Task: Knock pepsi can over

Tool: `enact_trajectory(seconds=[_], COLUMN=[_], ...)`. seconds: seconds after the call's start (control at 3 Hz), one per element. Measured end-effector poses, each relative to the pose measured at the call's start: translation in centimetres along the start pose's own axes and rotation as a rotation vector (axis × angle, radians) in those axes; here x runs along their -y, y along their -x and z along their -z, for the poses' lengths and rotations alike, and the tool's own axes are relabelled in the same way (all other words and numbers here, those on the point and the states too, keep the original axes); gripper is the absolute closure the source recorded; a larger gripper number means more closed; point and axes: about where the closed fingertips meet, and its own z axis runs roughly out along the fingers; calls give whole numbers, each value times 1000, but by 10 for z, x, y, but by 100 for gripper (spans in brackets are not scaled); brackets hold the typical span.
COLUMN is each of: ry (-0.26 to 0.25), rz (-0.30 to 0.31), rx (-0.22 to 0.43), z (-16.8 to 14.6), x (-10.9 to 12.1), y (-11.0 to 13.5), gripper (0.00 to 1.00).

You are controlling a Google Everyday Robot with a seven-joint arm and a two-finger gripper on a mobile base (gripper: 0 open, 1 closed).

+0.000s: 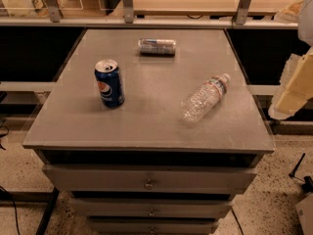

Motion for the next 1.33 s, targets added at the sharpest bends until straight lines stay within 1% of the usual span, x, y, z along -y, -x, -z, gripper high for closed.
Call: enact_trajectory(seconds=[0.33,0.67,1.0,1.33], ry=[0,24,70,133], rz=[0,33,92,161], rx=[0,63,175,292], z=[0,-10,-33,-58], x=[0,5,10,5], y=[0,18,60,117], gripper=[0,0,0,0])
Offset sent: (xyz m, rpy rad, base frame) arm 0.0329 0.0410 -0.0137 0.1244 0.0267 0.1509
